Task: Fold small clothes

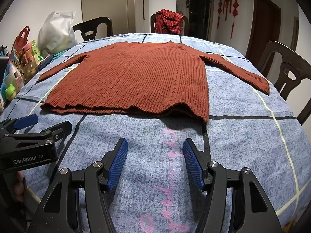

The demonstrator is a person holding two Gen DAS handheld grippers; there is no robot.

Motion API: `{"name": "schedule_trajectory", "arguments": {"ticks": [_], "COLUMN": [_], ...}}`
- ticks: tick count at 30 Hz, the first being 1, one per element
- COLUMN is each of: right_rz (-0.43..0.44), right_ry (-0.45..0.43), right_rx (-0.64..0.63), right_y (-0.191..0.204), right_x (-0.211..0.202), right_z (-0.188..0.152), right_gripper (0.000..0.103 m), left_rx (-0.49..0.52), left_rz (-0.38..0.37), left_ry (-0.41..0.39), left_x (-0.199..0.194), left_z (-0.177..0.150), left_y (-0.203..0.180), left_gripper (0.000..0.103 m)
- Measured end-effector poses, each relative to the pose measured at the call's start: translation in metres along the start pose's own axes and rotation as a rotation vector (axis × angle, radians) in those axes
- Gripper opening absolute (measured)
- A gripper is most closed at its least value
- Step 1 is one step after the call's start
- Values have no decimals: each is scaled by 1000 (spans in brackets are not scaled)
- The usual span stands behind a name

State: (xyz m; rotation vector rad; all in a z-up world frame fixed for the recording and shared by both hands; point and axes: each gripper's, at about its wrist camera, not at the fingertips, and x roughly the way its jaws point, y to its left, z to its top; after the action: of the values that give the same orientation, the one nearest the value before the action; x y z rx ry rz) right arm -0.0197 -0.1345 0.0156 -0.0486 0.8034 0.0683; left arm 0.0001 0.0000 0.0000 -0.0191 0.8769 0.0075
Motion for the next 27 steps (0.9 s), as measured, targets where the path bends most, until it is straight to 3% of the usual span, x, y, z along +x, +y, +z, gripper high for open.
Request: {"name": "schedule_trajectory", "arguments": {"ticks": [27], "right_rz": [0], "right_ry": [-1], "right_rx": [-1], "right_y": [3], "right_x": [-1], "right_z": [1], "right_gripper": [60], "left_rx": [0], "left_rz": [1], "left_ry": [-2], "left_x": [0], "left_z": [0], "left_y": [0], "left_gripper": [102]}}
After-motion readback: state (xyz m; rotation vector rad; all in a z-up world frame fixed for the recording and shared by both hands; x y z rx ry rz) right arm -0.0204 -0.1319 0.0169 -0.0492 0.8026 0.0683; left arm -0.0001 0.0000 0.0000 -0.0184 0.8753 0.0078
